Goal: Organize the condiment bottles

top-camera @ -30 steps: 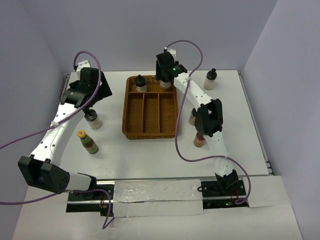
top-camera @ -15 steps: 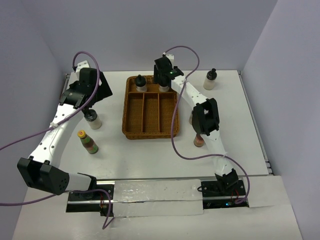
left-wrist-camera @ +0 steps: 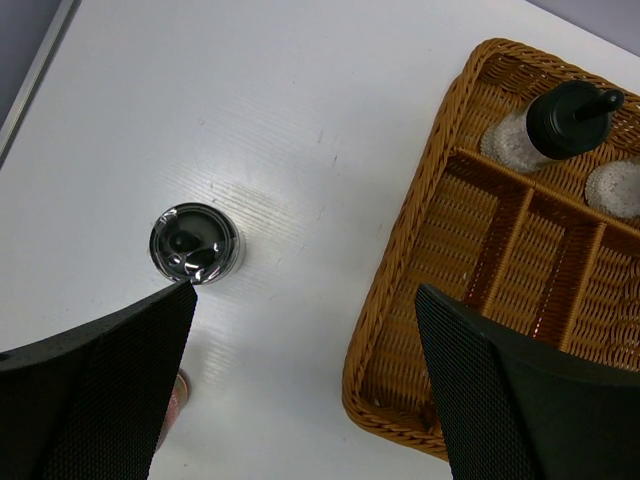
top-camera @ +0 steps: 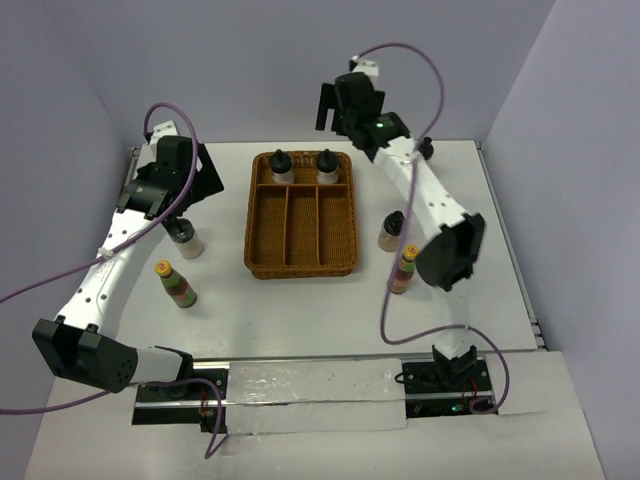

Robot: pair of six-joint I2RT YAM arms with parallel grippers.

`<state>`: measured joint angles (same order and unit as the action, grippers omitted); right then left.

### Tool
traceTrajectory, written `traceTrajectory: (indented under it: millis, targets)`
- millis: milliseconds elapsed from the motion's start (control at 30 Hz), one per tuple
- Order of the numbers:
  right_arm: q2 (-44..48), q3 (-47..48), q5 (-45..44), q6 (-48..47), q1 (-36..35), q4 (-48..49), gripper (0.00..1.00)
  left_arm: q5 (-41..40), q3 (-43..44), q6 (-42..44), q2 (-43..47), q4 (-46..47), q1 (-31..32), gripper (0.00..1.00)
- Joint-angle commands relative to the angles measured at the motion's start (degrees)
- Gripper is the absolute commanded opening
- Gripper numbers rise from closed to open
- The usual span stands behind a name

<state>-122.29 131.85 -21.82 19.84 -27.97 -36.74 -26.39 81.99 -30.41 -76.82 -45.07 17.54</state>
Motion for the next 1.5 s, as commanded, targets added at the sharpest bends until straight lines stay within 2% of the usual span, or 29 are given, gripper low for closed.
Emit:
traceTrajectory:
  millis: [0,67,100,200,433,600,700,800,867,933,1067,1367,1467]
  targets:
    - [19.5,-12.9,-3.7,0.4,0.0,-2.8,1.0,0.0,1.9,1.8,0.2,1.5,0.1,0.98]
    - [25.9,-24.1,-5.2,0.6,-0.4,-2.1,1.0,0.6,1.9,1.9,0.2,2.2,0.2,0.97]
    - [33.2,-31.2,-6.2,1.0,-0.4,-0.9,1.0,1.0,1.9,2.1,0.2,2.7,0.2,0.97]
    - [45.4,-46.4,-7.4,3.0,-0.5,-1.4,1.0,1.6,2.0,2.6,-0.3,3.9,0.3,0.97]
    - [60.5,-59.4,-10.5,9.3,-0.4,-11.7,0.99,0.9,0.8,3.4,-1.5,3.3,0.6,0.97]
    - [64.3,-62.7,-10.8,10.8,-0.5,-14.0,1.0,-2.9,-2.2,0.4,1.8,-2.4,0.7,0.97]
    - [63.9,-63.3,-10.2,10.9,-0.5,-13.6,1.0,-6.3,-3.9,-2.0,4.7,-6.3,0.7,0.97]
    - [62.5,-63.1,-8.8,10.6,-0.5,-12.0,1.0,-13.5,-4.8,-6.1,5.7,-12.7,0.6,0.96]
    - [61.9,-63.0,-8.0,10.2,-0.4,-11.3,1.0,-14.9,-7.1,-5.9,5.3,-12.5,-0.2,0.96]
    - [61.3,-62.6,-7.8,9.4,-0.5,-10.3,1.0,-12.2,-9.7,-4.7,4.5,-9.8,-2.9,0.96]
    - [60.7,-61.5,-8.2,8.9,-0.4,-10.5,1.0,0.4,-11.1,-3.1,2.0,-5.4,-9.2,0.99]
    - [60.7,-61.4,-7.1,8.6,-0.5,-9.6,1.0,8.3,-11.9,-2.2,-5.4,2.1,-12.1,0.99]
    - [61.2,-61.3,-7.2,8.3,-0.5,-9.5,1.0,7.3,-11.9,-3.2,-7.0,2.5,-12.2,0.99]
